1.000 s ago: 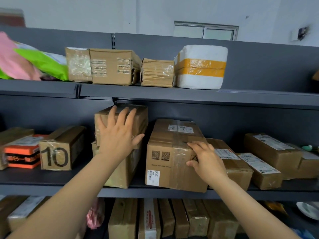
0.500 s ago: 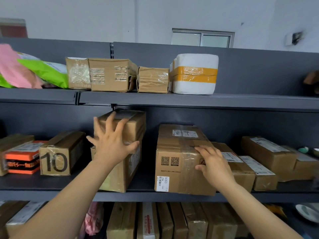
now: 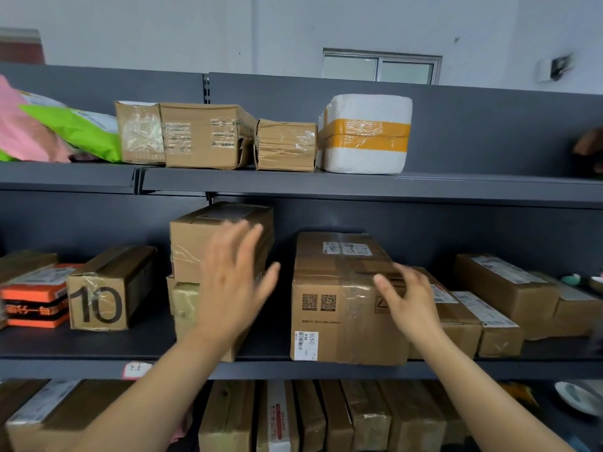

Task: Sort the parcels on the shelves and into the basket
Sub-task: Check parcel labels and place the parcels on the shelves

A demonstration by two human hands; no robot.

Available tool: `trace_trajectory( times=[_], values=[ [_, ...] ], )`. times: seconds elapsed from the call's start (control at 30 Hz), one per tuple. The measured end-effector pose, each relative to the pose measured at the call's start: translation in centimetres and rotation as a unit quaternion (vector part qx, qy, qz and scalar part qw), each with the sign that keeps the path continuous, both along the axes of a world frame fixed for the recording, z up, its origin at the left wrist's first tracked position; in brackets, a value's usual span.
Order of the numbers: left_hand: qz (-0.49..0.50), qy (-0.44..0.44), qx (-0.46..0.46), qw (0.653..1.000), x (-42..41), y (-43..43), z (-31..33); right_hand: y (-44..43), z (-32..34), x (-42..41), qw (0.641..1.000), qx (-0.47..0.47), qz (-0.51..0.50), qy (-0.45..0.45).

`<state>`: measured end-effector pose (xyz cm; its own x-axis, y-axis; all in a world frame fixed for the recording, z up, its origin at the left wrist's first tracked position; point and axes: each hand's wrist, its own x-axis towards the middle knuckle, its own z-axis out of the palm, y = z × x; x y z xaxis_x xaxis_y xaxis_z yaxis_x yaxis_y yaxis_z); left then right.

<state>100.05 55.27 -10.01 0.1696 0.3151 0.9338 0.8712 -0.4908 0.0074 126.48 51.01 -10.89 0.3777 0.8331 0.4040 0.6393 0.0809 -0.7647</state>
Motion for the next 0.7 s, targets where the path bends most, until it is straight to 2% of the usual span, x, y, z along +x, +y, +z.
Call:
trace_trajectory(
  times=[0.03, 0.07, 0.13, 0.2, 0.27, 0.3, 0.37, 0.43, 0.7],
  values=[
    [-0.040, 0.017, -0.020, 0.999, 1.4, -0.5, -0.5, 0.2, 0.2, -0.1, 0.997, -0.008, -0.022, 0.075],
    [-0.074, 0.011, -0.079, 0.994, 2.9, -1.1, -0.8, 0.4, 0.3, -0.3, 0.989, -0.028, -0.035, 0.141],
    [-0.121, -0.071, -0.262, 0.955, 5.2, -1.6, -1.5, 0.8, 0.7, -0.2, 0.971, -0.070, -0.040, 0.225],
    [-0.158, -0.219, -0.422, 0.865, 6.6, -0.7, -1.5, 1.0, 1.2, 0.0, 0.958, -0.086, -0.031, 0.271],
    [-0.183, -0.320, -0.511, 0.776, 7.2, 0.5, -1.3, 0.9, 1.4, 0.3, 0.953, -0.088, -0.011, 0.291],
    [-0.201, -0.343, -0.534, 0.746, 7.4, 0.9, -1.5, 0.7, 1.4, 0.4, 0.951, -0.087, -0.001, 0.295],
    [-0.234, -0.370, -0.552, 0.709, 7.6, 0.9, -1.8, 0.2, 1.2, 0.7, 0.949, -0.080, 0.013, 0.304],
    [-0.261, -0.386, -0.547, 0.696, 7.7, 0.5, -1.9, -0.2, 0.9, 1.0, 0.945, -0.074, 0.025, 0.318],
    [-0.317, -0.344, -0.529, 0.708, 6.8, -2.2, -2.1, -2.4, -0.2, 1.2, 0.943, -0.024, 0.059, 0.326]
  ],
)
